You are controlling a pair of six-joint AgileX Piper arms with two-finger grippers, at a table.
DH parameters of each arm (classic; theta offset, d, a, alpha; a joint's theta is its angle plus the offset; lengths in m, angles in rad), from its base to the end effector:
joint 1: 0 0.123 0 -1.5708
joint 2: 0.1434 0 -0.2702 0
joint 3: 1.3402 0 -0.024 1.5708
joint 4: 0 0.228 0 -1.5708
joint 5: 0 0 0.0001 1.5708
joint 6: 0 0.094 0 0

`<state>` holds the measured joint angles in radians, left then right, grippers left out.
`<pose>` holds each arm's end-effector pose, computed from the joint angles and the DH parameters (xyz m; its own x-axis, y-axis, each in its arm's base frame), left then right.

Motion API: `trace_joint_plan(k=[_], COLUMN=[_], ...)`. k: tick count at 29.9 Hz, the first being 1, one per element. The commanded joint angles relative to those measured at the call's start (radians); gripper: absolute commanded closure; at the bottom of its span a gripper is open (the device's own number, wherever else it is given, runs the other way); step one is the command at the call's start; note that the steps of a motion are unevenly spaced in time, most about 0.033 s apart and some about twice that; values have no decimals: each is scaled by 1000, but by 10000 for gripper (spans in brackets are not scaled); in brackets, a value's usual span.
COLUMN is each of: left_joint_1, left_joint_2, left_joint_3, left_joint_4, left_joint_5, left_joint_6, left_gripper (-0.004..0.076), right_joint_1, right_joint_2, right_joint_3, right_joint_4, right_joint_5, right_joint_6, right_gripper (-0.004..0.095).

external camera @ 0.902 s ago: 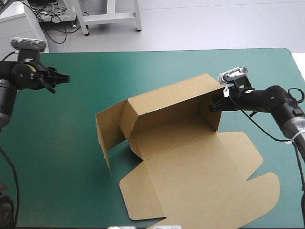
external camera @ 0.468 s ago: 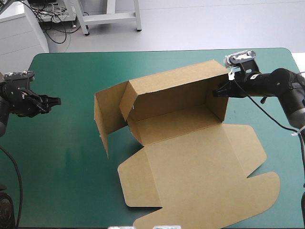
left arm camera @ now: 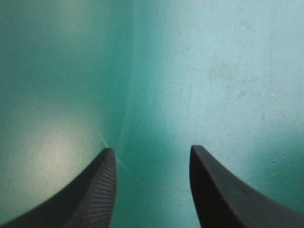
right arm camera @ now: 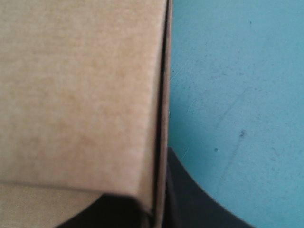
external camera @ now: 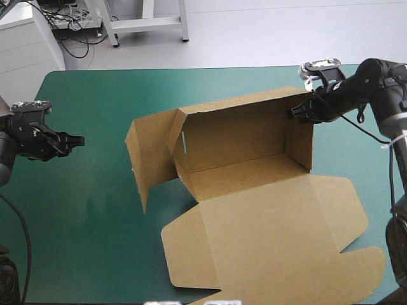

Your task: Fold the box

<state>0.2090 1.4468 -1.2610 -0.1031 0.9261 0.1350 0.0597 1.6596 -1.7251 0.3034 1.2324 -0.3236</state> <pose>0.2787 0.0512 0.3146 -0.8444 -0.1049 -0.5253 -0.1036 0.9941 -0.0320 0.3253 0.0460 0.3654 -0.8098 -0.2582 -0.5268 -0.3795 0.9153 0.1348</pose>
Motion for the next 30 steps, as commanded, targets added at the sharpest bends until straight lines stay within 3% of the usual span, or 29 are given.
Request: trace_joint_plan(k=[1, 7, 23, 30], left_joint_1=[1, 1, 1, 1], left_joint_2=[-36, -36, -36, -36], left_joint_3=[-27, -27, -27, -27], left_joint_4=[-14, -19, -39, -44], left_joint_5=[-16, -6, -6, -8], left_joint_6=[6, 8, 31, 31], left_gripper=[379, 379, 379, 379], right_joint_1=[3, 3, 25, 80], right_joint_2=[-15, -5, 91, 116], right_joint_3=[-58, -58, -57, -59], right_joint_4=[13, -66, -75, -91], right_joint_5=[13, 15, 11, -112], right_joint_6=[43, 113, 60, 23], right_gripper=[929, 929, 929, 816])
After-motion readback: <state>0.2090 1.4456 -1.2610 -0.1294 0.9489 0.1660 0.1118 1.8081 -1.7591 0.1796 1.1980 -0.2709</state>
